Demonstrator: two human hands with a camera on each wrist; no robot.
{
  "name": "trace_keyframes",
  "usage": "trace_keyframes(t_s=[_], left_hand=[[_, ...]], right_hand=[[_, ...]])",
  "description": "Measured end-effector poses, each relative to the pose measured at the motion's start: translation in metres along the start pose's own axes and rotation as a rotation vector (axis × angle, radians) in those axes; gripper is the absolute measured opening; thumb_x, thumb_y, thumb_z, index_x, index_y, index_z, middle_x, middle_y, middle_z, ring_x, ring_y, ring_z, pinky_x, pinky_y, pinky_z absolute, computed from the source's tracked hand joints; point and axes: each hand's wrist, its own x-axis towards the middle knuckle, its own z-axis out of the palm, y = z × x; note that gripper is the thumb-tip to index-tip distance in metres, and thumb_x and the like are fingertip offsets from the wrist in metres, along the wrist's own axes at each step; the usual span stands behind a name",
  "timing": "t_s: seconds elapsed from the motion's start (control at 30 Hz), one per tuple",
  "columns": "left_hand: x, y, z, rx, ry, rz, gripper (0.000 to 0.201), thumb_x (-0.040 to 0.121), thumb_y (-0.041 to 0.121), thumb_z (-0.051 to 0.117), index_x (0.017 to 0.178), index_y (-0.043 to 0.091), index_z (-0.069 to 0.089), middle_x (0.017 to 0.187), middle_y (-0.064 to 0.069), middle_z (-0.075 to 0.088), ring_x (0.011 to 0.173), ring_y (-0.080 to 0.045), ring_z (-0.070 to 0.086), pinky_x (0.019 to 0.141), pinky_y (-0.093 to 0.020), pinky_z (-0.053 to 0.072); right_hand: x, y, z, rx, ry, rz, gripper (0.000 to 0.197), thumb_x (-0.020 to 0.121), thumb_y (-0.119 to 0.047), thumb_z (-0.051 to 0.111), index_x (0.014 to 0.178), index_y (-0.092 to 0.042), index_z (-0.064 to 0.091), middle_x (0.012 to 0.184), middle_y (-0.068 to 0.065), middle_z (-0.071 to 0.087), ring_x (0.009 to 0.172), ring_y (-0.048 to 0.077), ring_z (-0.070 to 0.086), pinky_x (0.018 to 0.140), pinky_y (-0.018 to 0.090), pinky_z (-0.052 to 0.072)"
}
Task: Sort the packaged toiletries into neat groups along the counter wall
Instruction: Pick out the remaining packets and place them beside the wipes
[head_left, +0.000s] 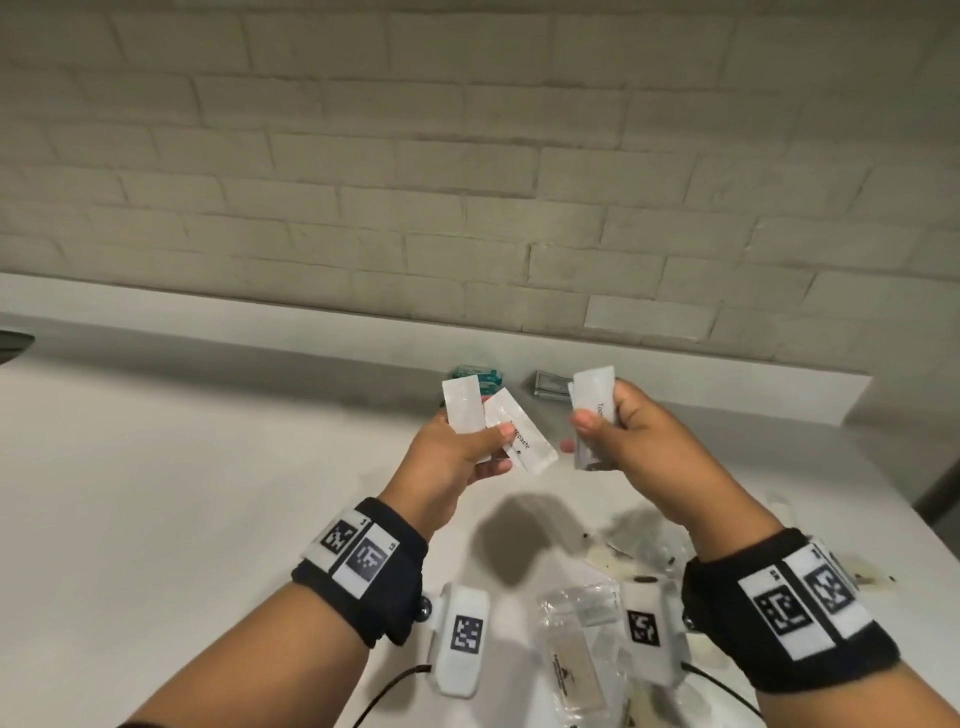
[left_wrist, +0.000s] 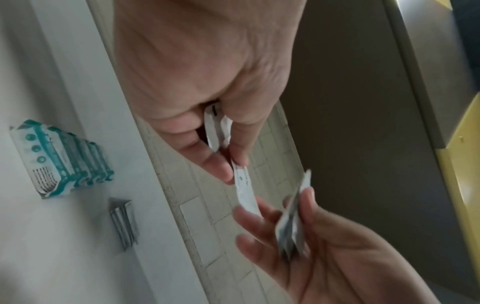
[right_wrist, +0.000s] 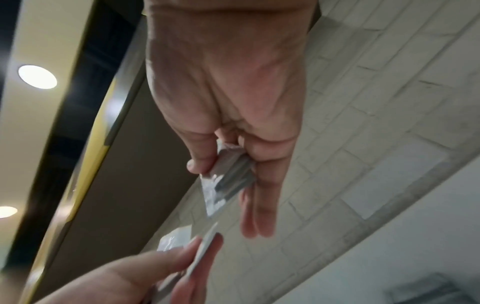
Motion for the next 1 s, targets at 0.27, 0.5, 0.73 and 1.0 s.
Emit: trace_keyframes(t_s=[0.27,0.5,0.73,1.0], left_hand=[[-0.002,-0.007,0.010,0.197,0.032,-0.010,0.035,0.098,0.041,0.047,0.118,0.015,0.060,0.087,-0.002,0.065,0.059,-0.010,0.046,0.054,-0.023,0.039],[-0.005,0.001,-0.007,0.203,0.080,-0.110,0.018,0.096,0.009,0.048,0.110,0.012,0.060,0.079,0.000,0.054,0.057,-0.008,0.038,0.052,-0.021,0.029],[-0.008,-0.006,0.002,0.116,0.096,-0.008,0.015,0.091,-0.001,0.056,0.085,0.013,0.056,0.076,-0.001,0.067,0.068,-0.015,0.062,0.070,-0.027,0.050],[-0.013,-0.012,0.013,0.137,-0.080,-0.021,0.048,0.088,0.051,0.053,0.117,0.015,0.062,0.100,0.001,0.068,0.090,-0.015,0.060,0.080,-0.032,0.044]], right_hand=[[0.001,0.013,0.033,-0.107,0.033,0.122,0.035,0.091,-0.012,0.061,0.119,-0.024,0.044,0.105,0.000,0.061,0.085,0.017,0.065,0.061,0.034,0.060],[0.004,0.018,0.007,-0.021,0.090,0.175,0.021,0.096,-0.010,0.054,0.116,-0.013,0.050,0.094,0.008,0.056,0.076,0.020,0.060,0.066,0.037,0.057],[0.001,-0.001,0.012,0.121,-0.098,0.247,0.025,0.097,-0.010,0.051,0.121,-0.017,0.049,0.104,0.007,0.064,0.099,0.028,0.066,0.085,0.042,0.053],[0.003,-0.002,0.039,-0.052,-0.167,0.181,0.083,0.093,-0.007,0.058,0.149,-0.035,0.004,0.106,0.004,0.062,0.073,0.027,0.068,0.061,0.038,0.060]])
